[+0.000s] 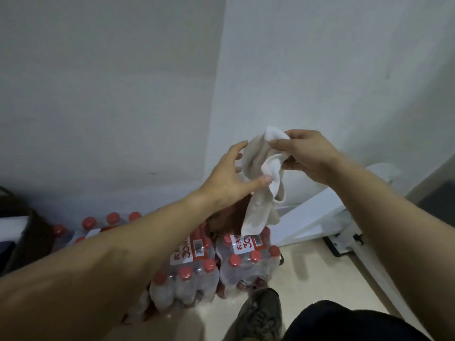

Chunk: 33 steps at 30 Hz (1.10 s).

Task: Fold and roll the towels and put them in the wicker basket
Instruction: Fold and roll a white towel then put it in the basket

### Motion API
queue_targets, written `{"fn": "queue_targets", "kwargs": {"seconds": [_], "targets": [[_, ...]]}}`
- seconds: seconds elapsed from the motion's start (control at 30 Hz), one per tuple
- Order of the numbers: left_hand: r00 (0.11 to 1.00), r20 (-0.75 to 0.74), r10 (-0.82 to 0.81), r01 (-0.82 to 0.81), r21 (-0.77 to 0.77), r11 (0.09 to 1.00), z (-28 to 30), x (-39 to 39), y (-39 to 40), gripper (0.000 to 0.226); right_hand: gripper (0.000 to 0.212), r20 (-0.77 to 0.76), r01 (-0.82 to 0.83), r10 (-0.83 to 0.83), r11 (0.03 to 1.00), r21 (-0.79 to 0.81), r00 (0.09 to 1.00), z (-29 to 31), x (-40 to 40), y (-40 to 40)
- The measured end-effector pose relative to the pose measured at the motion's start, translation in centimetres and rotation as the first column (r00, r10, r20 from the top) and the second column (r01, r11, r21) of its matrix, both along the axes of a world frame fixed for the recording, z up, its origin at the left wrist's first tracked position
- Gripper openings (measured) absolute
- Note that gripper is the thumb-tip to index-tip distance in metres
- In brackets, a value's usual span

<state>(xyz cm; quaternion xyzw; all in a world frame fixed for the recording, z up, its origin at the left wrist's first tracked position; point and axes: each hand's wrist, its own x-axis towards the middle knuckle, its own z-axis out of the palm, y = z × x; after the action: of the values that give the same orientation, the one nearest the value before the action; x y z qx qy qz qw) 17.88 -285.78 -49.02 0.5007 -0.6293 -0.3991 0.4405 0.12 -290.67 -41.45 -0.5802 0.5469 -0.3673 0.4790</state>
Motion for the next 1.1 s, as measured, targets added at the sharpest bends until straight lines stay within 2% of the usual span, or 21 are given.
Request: {"fn": "queue_targets", "kwargs": {"seconds": [0.07,0.13,0.2,0.27,0.3,0.37,0.43,0.5,0.63,0.8,0.93,1.03,1.1], "targets": [[0.997,-0.071,-0.009,0.005,-0.058,0.998,2.8,1.1,1.5,0.069,0.020,0.088,-0.099,0.100,0.995,-0.016,0.991,2.3,2.0,2.1],[0.993,-0.088,0.073,-0.084,-0.130,0.988,4.9,3.0,3.2,0.033,0.027,0.217,-0.220,0.211,0.975,0.020,0.953,3.8,4.1,4.1],[0.982,-0.056,0.178,-0.185,-0.159,0.970,6.3,5.8,4.9,0.018,0.035,0.292,-0.347,0.317,0.937,0.053,0.902,4.5,6.1,5.6],[0.974,0.035,0.226,-0.218,-0.147,0.965,7.1,9.3,6.5,0.020,0.042,0.280,-0.420,0.388,0.905,0.061,0.878,4.3,8.0,6.8],[0.971,0.072,0.228,-0.217,-0.125,0.968,7.1,11.2,7.3,0.020,0.041,0.211,-0.422,0.404,0.905,0.045,0.890,3.8,9.0,7.1],[0.965,0.081,0.251,-0.246,-0.068,0.967,6.6,14.8,8.7,0.020,0.027,-0.025,-0.402,0.401,0.916,-0.012,0.916,2.5,10.8,7.6],[0.929,0.056,0.366,-0.364,-0.045,0.930,5.5,17.7,9.7,0.020,0.017,-0.152,-0.408,0.399,0.912,-0.035,0.905,0.7,12.4,7.8],[0.874,0.068,0.482,-0.480,-0.045,0.876,4.6,20.0,10.3,0.018,0.014,-0.198,-0.432,0.414,0.901,-0.051,0.888,-1.1,13.4,7.7],[0.801,0.151,0.579,-0.581,-0.031,0.813,4.0,23.1,11.0,0.030,0.022,-0.371,-0.508,0.455,0.859,-0.056,0.810,-3.9,13.7,7.2],[0.754,0.336,0.564,-0.579,-0.065,0.813,3.8,26.4,11.7,0.024,0.030,-0.368,-0.426,0.376,0.903,-0.062,0.850,-5.1,13.8,5.6],[0.740,0.460,0.491,-0.550,-0.008,0.835,3.0,28.2,11.9,0.021,0.038,-0.341,-0.277,0.231,0.956,-0.093,0.911,-5.7,14.2,4.4],[0.661,0.536,0.525,-0.600,-0.042,0.799,2.5,28.7,11.8,0.027,0.035,-0.321,-0.164,0.116,0.978,-0.127,0.940,-6.1,14.4,3.8],[0.644,0.526,0.556,-0.633,-0.041,0.773,2.6,28.8,11.9,0.033,0.029,-0.340,-0.139,0.081,0.979,-0.150,0.937,-6.2,14.5,3.5]]}}
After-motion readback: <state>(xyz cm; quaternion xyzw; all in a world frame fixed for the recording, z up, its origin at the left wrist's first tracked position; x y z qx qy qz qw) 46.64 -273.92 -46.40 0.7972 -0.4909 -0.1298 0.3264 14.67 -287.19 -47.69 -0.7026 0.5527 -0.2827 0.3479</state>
